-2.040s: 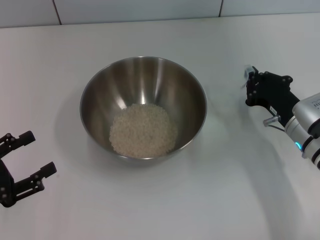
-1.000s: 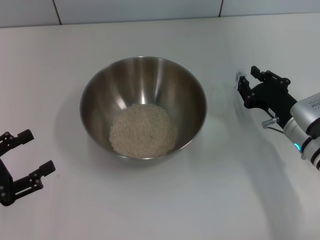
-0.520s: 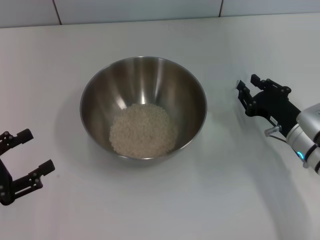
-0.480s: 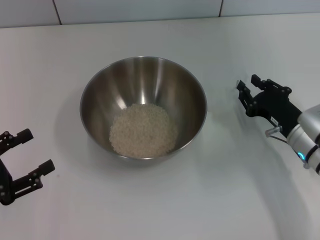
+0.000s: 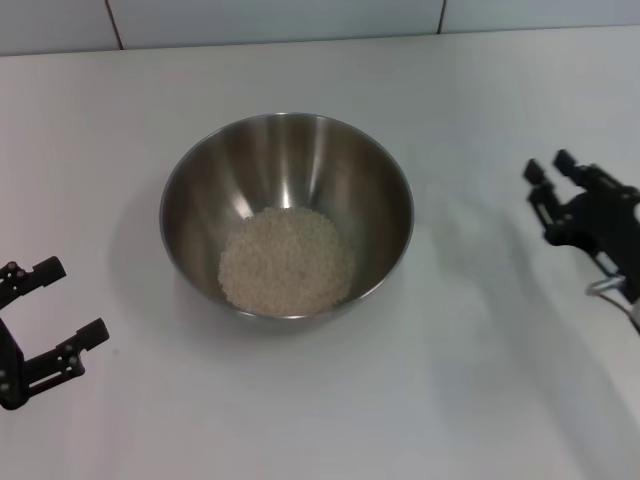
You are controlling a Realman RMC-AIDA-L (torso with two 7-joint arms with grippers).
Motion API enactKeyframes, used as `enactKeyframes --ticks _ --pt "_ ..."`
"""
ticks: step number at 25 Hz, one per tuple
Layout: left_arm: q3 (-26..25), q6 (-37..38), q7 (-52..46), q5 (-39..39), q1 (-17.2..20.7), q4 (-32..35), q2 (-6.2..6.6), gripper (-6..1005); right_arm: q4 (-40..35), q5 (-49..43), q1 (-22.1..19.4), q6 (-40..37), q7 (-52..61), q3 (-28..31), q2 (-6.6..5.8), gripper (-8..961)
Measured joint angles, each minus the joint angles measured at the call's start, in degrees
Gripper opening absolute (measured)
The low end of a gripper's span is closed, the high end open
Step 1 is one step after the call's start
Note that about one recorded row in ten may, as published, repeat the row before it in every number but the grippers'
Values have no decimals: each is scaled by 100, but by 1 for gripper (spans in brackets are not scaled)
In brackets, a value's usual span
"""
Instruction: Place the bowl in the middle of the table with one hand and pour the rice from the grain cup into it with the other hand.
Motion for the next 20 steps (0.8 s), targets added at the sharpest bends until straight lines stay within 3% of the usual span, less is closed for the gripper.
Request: enactKeyframes --ticks 4,5,6,7,8,10,11,12,13,15,16,20 --pt "0 1 6 30 1 0 0 822 -527 -83 3 -748 639 -2 -45 399" --pt "5 5 10 33 4 0 0 822 -1168 -210 137 -1385 1339 -23 -71 401" --pt "5 5 10 33 4 0 0 822 -1168 -210 137 -1385 1339 -23 -71 404" --pt "9 6 13 33 5 0 0 822 -1819 -376 325 -1896 1978 -25 -76 406" --pt "15 8 21 33 8 0 0 822 -1819 -376 325 -1896 1978 -25 -76 408" --pt "37 11 41 38 9 0 0 822 -2793 -661 688 -2506 2739 -119 -78 413" --pt "37 11 41 38 9 0 0 822 -2793 -661 688 -2506 2739 -119 -78 415" --pt "44 11 46 41 10 0 0 822 -3211 -766 871 -2757 3024 -407 -101 418" --pt "49 11 52 42 10 0 0 822 -3211 -766 871 -2757 3024 -407 -101 420" --pt "55 11 53 42 9 0 0 822 -3518 -782 1037 -2998 3251 -1088 -165 425" --pt "57 11 55 43 10 0 -2 822 -3518 -782 1037 -2998 3251 -1088 -165 427" --pt "62 11 61 51 -1 0 -8 823 -3834 -773 1221 -3245 3434 -2135 -204 460"
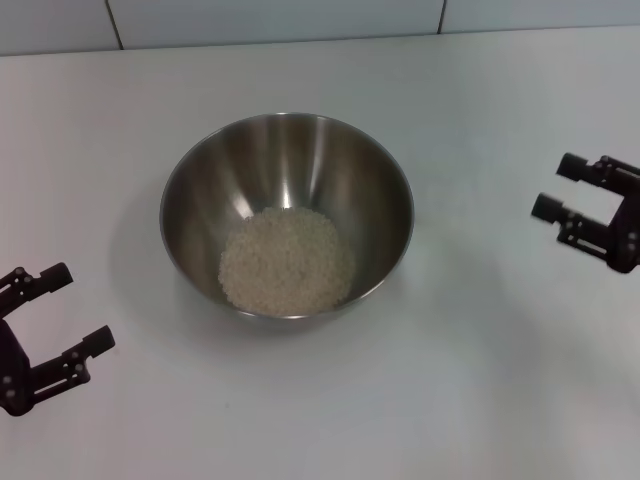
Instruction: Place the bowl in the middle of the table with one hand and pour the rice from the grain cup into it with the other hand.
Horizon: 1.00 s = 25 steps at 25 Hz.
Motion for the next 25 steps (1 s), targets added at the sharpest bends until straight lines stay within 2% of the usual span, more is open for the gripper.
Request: enactKeyframes --ticks 7,12,21,22,23,25 --pt "-1 0 0 2 -14 0 4 823 -195 12 84 -450 15 -515 -4 642" --pt "7 0 -14 2 -29 0 7 823 -266 14 130 -602 16 -888 -4 726" --pt "49 21 -40 1 -43 0 11 823 -293 14 99 -613 -32 -1479 192 725" --pt "66 31 -41 1 -43 0 20 823 -328 5 75 -612 -40 -1590 268 725" --pt "72 40 -42 0 -44 0 40 823 -328 5 75 -612 -40 -1590 268 725" --pt "78 40 -43 0 -52 0 44 823 -390 -3 36 -614 -74 -1653 350 725"
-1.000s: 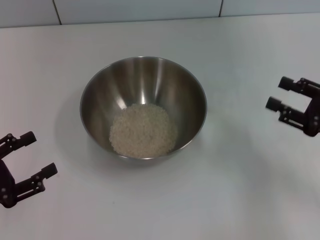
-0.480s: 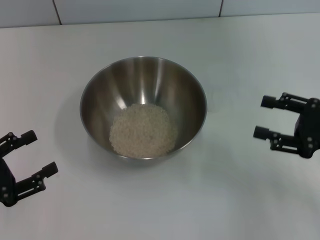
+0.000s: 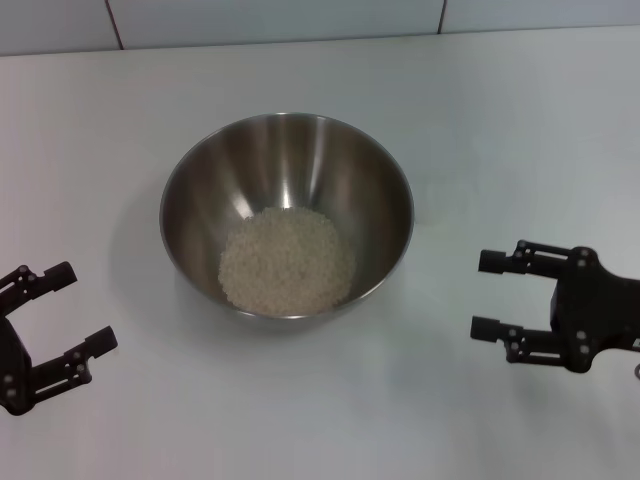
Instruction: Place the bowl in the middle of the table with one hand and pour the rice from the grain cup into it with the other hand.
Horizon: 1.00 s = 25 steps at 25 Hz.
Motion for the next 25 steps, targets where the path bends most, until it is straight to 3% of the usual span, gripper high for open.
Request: enactKeyframes --ticks 7,25 --pt "18 4 -10 69 -48 0 18 824 -57 -21 -128 -13 -120 -154 158 725" --pt "18 -5 -83 290 -273 -8 50 824 25 -8 -39 124 -132 -369 287 725"
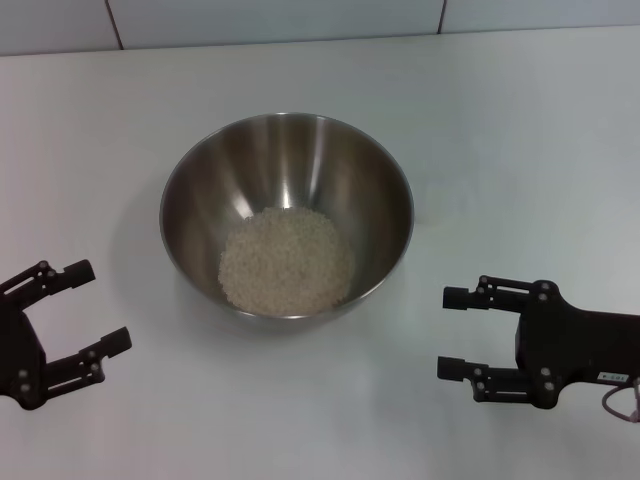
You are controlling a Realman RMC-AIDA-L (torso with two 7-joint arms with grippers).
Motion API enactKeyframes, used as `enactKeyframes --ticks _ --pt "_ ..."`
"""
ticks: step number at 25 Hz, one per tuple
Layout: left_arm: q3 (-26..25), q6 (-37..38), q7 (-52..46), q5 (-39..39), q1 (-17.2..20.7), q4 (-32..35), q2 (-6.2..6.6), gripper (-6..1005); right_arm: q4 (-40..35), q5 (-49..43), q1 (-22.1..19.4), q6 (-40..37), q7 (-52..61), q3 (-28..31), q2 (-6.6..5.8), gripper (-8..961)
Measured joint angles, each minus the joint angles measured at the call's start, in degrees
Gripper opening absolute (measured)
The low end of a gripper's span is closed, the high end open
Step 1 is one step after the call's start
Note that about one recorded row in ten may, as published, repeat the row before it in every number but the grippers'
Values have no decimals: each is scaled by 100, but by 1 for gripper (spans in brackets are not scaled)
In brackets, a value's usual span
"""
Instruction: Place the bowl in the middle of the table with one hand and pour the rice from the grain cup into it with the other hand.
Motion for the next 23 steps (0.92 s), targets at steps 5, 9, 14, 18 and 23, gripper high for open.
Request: enactKeyframes --ticks 5,9,14,18,23 --pt "-28 -78 -141 76 -167 5 -10 824 9 -10 53 9 -2 -8 4 726" --pt "-10 -182 -156 134 -243 7 -31 824 41 -6 77 58 -2 -86 8 726" --pt "-8 -233 -205 160 -279 24 -37 824 102 12 139 194 -2 -153 16 726" --pt "-8 -272 -289 160 -294 78 -37 824 179 8 210 274 -2 -156 19 726" --pt "-8 -272 -281 160 -299 79 -46 824 292 10 249 308 -62 -150 19 726"
